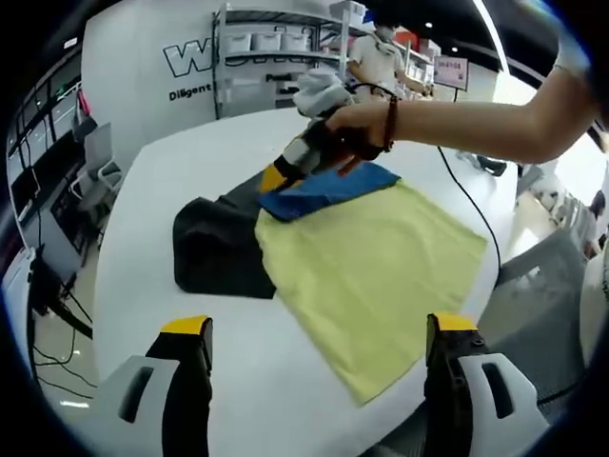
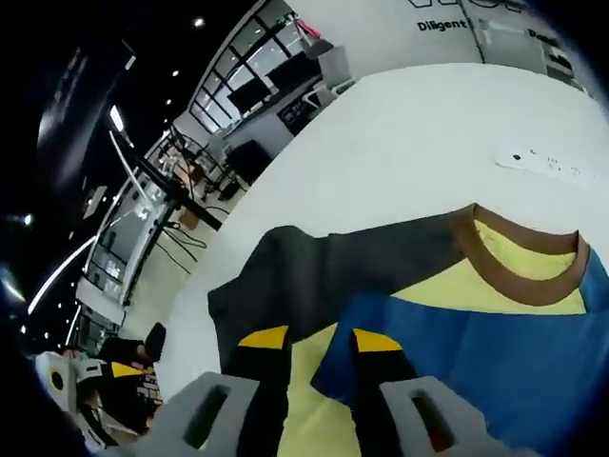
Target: Fold the garment on the visible template until the final outline fits inside the template.
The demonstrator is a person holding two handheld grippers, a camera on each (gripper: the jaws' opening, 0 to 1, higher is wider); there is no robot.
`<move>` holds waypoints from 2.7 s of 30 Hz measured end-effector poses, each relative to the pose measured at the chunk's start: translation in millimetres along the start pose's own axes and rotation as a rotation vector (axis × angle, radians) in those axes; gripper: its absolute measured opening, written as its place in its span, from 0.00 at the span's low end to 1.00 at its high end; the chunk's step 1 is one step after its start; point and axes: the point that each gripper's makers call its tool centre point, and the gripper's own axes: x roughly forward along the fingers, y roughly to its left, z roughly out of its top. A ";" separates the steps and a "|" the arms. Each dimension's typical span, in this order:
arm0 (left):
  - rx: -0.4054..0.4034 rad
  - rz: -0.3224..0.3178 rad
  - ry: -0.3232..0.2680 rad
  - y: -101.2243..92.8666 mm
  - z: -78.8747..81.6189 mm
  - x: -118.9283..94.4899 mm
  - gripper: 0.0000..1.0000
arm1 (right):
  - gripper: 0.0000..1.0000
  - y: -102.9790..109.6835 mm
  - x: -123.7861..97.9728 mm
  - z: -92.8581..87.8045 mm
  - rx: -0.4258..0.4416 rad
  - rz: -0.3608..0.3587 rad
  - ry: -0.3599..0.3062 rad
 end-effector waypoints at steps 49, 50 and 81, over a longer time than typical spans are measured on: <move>-0.200 0.193 -0.066 112.6 3.0 51.6 0.84 | 0.23 85.0 75.4 -2.2 -0.702 -0.081 -0.193; -0.197 0.190 -0.065 113.5 2.8 53.4 0.84 | 0.22 85.8 78.1 -2.7 -0.699 -0.081 -0.186; -0.267 0.225 -0.050 120.3 13.3 110.7 0.47 | 0.00 42.9 17.3 36.9 -0.471 -0.173 -0.307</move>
